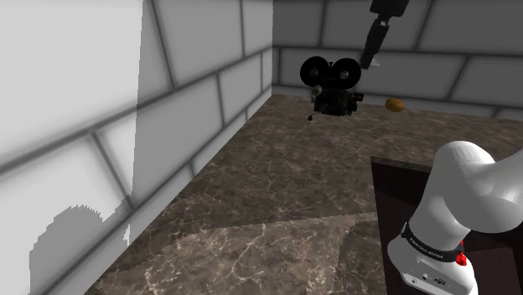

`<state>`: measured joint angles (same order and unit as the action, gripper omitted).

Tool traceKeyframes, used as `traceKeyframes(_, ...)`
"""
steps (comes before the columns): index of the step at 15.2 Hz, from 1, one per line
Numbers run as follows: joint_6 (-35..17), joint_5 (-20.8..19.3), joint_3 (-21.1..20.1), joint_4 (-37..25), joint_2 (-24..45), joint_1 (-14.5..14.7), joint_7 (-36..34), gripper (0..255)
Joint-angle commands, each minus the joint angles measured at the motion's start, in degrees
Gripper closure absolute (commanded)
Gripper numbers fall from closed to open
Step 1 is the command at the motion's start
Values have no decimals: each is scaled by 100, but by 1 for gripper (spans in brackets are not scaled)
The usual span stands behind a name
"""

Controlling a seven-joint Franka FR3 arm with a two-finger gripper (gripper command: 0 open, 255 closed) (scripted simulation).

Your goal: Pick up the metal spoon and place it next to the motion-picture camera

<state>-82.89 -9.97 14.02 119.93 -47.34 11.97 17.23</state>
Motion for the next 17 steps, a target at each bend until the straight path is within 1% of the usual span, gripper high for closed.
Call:
traceKeyframes(1,-36,-145,261,-55,50,-28,266,255)
traceKeyframes(6,-95,-449,963,-438,358,-39,956,255)
traceKeyframes(10,-156,-617,1562,-856,706,19,1521,255)
traceKeyframes(14,-221,-687,2224,-1378,1149,151,2113,255)
traceKeyframes(17,-265,-652,2798,-1843,1553,318,2588,255)
